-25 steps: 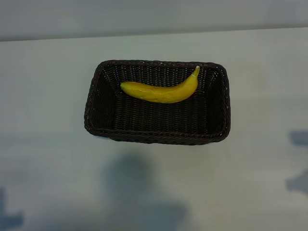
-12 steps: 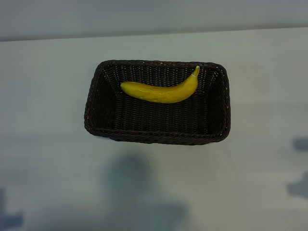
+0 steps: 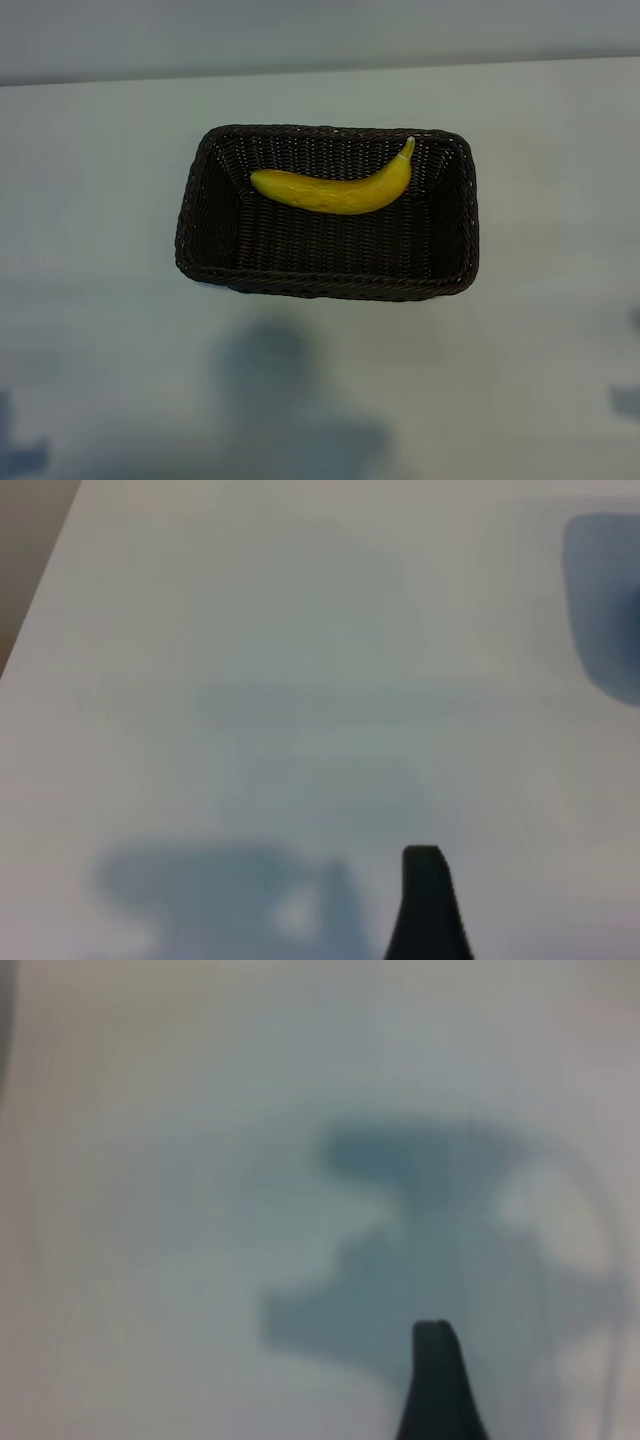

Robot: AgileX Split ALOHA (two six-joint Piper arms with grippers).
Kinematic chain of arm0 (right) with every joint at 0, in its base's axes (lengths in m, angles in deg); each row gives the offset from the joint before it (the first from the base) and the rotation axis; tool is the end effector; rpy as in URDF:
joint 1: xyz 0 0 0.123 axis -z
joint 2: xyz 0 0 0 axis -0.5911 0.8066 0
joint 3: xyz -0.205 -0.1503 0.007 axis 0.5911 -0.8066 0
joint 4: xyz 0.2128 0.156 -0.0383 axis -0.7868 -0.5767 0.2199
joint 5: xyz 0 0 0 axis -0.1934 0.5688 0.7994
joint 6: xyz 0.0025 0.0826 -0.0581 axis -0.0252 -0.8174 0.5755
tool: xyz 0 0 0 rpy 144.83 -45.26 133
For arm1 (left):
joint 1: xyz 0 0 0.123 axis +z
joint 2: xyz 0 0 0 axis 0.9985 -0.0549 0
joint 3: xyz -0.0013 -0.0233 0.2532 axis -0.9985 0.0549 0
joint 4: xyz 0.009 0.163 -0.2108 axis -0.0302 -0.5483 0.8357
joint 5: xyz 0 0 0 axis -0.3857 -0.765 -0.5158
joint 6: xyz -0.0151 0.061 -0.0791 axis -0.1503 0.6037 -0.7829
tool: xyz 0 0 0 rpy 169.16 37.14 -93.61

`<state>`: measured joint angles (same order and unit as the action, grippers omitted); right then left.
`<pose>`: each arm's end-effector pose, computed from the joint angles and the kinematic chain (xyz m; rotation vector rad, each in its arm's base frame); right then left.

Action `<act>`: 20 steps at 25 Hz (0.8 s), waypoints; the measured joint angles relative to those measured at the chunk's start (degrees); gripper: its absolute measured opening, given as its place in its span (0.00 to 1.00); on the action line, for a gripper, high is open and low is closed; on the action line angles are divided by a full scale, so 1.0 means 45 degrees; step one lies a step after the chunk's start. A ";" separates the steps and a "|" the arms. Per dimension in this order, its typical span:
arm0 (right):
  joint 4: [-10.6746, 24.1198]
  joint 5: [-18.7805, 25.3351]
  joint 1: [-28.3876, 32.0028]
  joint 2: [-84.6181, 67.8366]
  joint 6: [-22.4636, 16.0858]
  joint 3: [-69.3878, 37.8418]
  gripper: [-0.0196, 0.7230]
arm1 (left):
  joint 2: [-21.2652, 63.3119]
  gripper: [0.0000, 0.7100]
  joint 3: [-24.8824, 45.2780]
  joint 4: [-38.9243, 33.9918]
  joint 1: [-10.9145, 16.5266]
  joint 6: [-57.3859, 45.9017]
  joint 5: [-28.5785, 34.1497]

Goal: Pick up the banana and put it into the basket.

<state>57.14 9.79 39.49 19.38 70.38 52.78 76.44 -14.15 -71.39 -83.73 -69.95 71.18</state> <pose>0.0798 -0.0078 0.2611 0.1031 2.2830 -0.0567 0.0480 0.0048 0.2807 -0.0562 2.0247 0.0648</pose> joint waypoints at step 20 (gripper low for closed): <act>-0.0026 0.0025 0.0000 -0.2804 -0.0013 -0.0014 0.63 | 0.0000 0.76 0.0000 0.0000 0.0000 0.0000 -0.0011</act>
<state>57.03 9.90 39.49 6.77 70.32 52.71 76.44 -14.15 -71.39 -83.73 -69.95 71.13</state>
